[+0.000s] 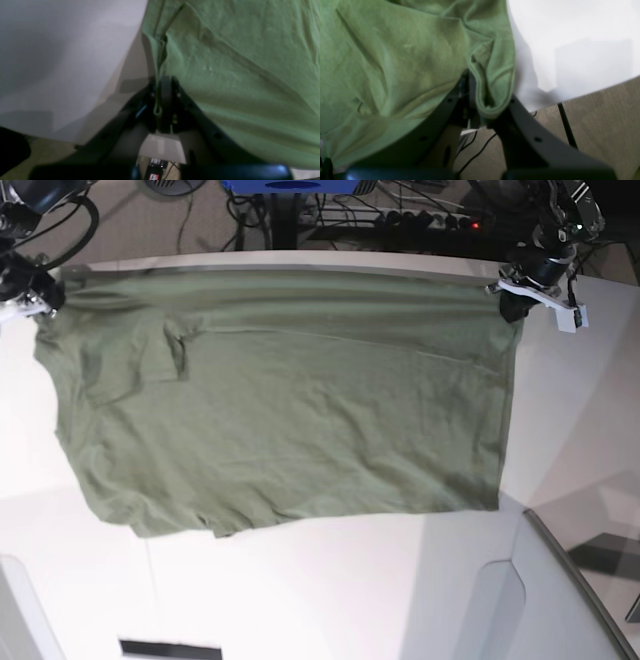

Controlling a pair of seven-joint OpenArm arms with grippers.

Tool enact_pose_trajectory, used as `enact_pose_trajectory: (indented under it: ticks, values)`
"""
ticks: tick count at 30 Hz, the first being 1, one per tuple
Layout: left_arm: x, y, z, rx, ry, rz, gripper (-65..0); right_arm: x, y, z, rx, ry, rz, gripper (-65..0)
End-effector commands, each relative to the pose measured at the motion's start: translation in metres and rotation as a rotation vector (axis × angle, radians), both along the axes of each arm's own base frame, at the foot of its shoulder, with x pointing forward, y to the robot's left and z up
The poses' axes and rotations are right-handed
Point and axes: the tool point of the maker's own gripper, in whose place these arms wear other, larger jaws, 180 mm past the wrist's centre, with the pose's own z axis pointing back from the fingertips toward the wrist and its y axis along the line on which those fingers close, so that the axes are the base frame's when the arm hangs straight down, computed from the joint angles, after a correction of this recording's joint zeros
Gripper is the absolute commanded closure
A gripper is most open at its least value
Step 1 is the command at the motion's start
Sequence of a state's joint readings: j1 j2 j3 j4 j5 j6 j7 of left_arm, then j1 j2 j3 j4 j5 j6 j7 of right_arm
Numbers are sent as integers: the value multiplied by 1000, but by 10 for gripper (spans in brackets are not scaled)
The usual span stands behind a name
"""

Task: Layout the t-shirt on the table in an organized manner, then fold the t-shirt properly
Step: 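Pull the held shirt edge away from the shirt with both grippers, then release the shirt edge and lower both grippers onto the shirt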

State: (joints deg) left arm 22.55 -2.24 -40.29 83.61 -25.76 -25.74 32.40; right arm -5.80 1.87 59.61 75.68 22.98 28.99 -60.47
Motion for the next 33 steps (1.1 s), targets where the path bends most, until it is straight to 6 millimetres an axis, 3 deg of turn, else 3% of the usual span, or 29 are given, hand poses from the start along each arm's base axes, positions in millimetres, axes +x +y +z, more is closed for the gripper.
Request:
enact_pose_trajectory:
  ticks: [1, 12, 14, 18, 20, 22, 26, 29, 33]
  values:
    - [4, 8, 8, 21, -30, 5, 0, 6, -14, 9, -40, -31, -8, 0]
    - [1, 6, 3, 12, -18, 7, 0, 8, -12, 9, -37, -35, -6, -9]
    - [1, 6, 3, 15, -17, 6, 0, 8, -13, 9, -36, -36, -8, -71]
    - [-5, 6, 1, 16, -5, 5, 0, 7, -13, 9, -37, -36, -11, -254]
    - [-7, 8, 2, 19, -3, 8, -145, 8, -14, 11, -41, -40, -11, -305]
    - [-7, 9, 2, 20, -3, 10, -309, 9, -14, 11, -43, -41, -11, -308]
    - [-6, 11, 3, 25, -4, 9, -525, 8, -15, 12, -46, -41, -12, -312]
    - [-12, 30, 9, 50, -12, 63, -583, 11, -22, 20, -77, -53, -9, -312]
    - [-15, 70, 27, 104, -54, 165, -581, 20, -39, 43, -166, -101, -4, -314]
